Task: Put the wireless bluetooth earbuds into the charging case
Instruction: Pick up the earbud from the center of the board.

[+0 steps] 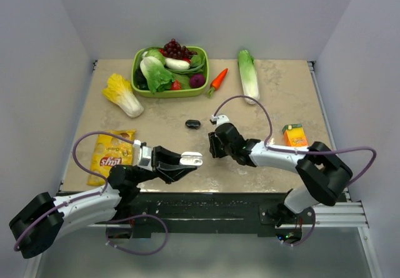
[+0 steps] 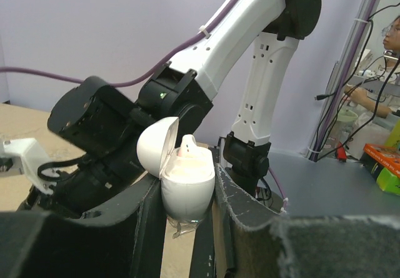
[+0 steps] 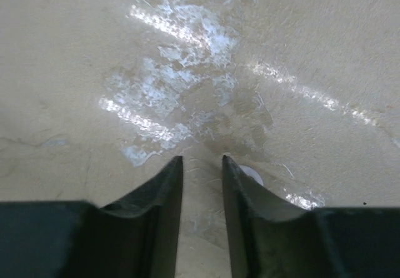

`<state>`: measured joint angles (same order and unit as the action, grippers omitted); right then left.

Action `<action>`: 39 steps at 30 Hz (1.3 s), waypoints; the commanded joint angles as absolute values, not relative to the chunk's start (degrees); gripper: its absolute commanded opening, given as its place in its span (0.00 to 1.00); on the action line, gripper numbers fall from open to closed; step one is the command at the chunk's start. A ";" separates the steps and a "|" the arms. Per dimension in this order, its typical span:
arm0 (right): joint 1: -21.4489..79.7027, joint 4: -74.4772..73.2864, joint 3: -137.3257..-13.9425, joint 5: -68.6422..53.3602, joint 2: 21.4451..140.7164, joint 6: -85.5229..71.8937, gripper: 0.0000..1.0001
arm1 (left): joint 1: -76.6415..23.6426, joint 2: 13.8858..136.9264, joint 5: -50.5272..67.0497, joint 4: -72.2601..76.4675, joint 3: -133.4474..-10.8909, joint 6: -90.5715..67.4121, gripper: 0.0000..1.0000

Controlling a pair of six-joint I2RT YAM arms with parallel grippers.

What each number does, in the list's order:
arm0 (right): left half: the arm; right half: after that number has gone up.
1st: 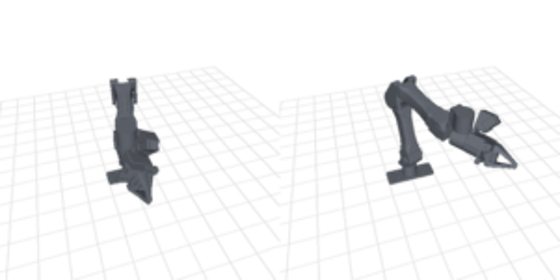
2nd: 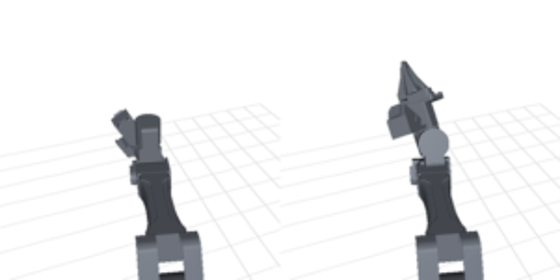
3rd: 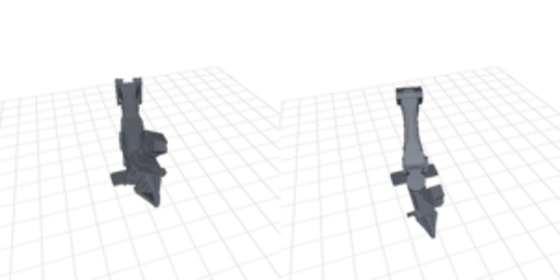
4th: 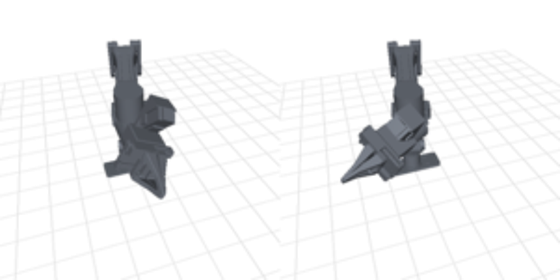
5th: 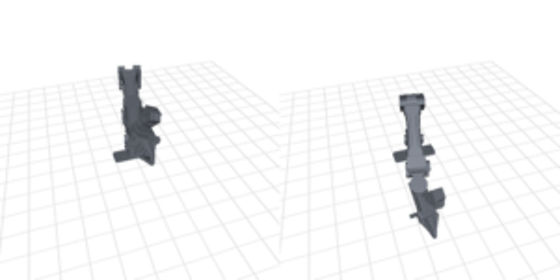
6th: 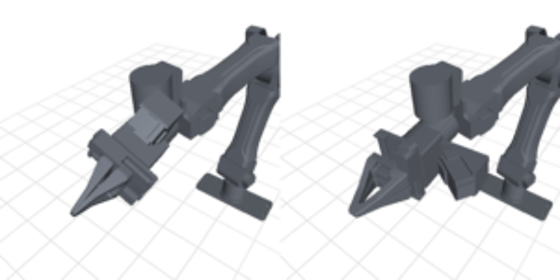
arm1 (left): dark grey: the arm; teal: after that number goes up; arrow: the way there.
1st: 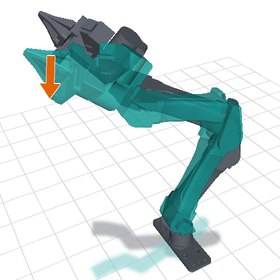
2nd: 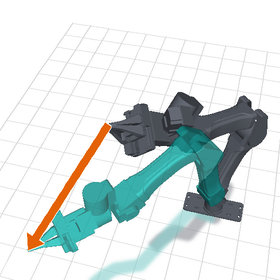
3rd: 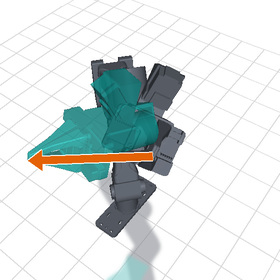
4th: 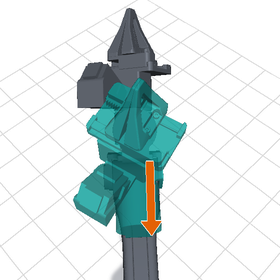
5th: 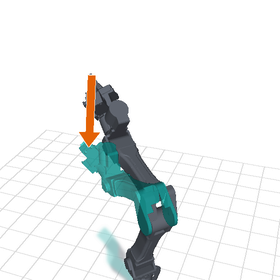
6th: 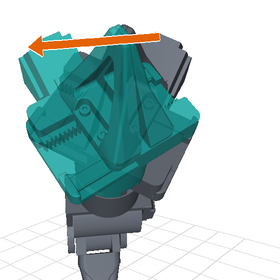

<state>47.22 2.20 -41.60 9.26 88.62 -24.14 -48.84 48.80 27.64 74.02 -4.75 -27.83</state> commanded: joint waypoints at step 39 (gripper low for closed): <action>41.49 -1.93 -39.99 8.88 85.08 -21.80 0.40 | -49.13 49.39 27.16 91.14 -4.04 -26.98 0.00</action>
